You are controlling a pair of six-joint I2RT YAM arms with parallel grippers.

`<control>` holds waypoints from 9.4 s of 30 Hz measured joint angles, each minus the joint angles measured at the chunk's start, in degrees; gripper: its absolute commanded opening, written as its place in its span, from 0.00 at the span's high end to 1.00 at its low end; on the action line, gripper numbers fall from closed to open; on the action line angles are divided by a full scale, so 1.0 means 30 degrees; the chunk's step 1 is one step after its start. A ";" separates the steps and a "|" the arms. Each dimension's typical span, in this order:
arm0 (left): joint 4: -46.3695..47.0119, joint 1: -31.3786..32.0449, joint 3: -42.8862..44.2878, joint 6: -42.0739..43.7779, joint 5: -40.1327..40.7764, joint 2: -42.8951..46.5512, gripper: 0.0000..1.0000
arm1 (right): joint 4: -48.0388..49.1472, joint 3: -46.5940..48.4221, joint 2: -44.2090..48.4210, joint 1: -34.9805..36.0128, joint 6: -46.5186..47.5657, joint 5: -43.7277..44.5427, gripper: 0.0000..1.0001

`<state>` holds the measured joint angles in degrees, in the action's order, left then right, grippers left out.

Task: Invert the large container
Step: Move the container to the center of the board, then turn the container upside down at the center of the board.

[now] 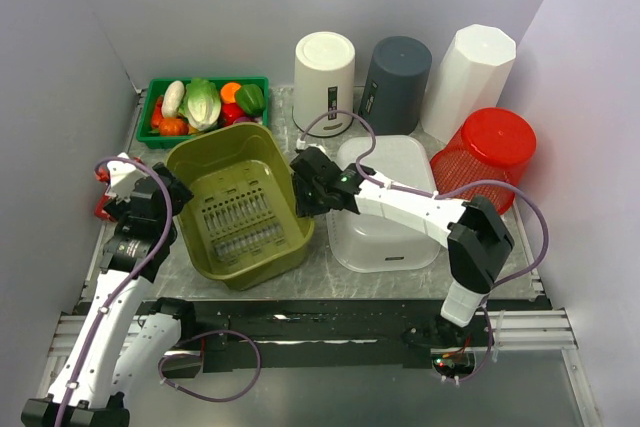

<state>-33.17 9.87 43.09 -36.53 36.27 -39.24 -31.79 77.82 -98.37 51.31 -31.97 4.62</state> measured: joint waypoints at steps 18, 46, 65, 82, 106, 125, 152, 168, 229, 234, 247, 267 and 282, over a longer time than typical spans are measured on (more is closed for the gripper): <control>0.0801 -0.0211 0.0000 0.0743 -0.1668 -0.1800 0.01 | -0.0182 -0.0648 0.2025 -0.0109 -0.0306 -0.0401 0.36; 0.1158 -0.1173 0.0044 0.1763 -0.5085 -0.3752 0.66 | 0.0044 -0.1137 0.3694 -0.0117 -0.0313 -0.2004 0.44; 0.1202 -0.1319 0.0044 0.1763 -0.7410 -0.3657 0.23 | 0.0182 -0.1413 0.3300 -0.0153 0.0044 -0.2783 0.46; 0.0248 -0.1319 -0.1297 -0.2149 -0.9726 0.0066 0.12 | -0.0313 -0.1472 0.3381 -0.0153 0.0532 -0.3016 0.44; 0.0452 -0.1603 -0.3264 -0.4765 -0.9617 0.1457 0.35 | -0.1625 -0.1093 0.3228 -0.0153 0.1049 -0.3118 0.39; 0.0240 -0.1596 -0.3570 -0.5107 -0.9646 0.2266 0.65 | -0.3636 0.4881 0.0772 -0.0087 0.4554 0.1574 0.47; -0.0984 -0.1610 -0.2295 -0.3665 -1.0382 0.1588 0.96 | -0.3177 0.4226 -0.1115 -0.0036 0.5100 0.2958 0.84; -0.3803 -0.1858 0.2295 -0.1027 -1.0513 0.0277 0.93 | -0.1712 0.3213 -0.1078 -0.0357 0.3512 0.0066 0.85; -0.4226 -0.1566 0.3861 -0.2266 -0.8378 0.4371 0.01 | 0.1581 0.0648 0.6258 0.0576 0.0080 -0.5595 0.21; -0.5676 -0.1566 0.4656 -0.1887 -0.6681 0.4306 0.01 | 0.2543 0.0707 0.6091 0.1712 -0.0430 -0.6586 0.20; -0.6805 -0.1566 0.5282 -0.1180 -0.5639 0.3891 0.04 | 0.4488 0.2091 0.2579 0.2353 -0.2033 -0.8976 0.23; -0.6455 -0.1566 0.4626 -0.1158 -0.7271 0.5486 0.04 | 0.6739 0.3512 -0.0408 0.1093 -0.4386 -1.2466 0.74; -0.2601 -0.1559 0.0911 -0.0699 -1.4258 0.7184 0.04 | 0.7264 0.1515 0.1209 -0.1224 -0.5100 -1.1846 0.76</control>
<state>-40.97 5.19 45.82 -38.63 -6.50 -17.69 -10.00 82.37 -94.74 47.64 -47.27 -30.92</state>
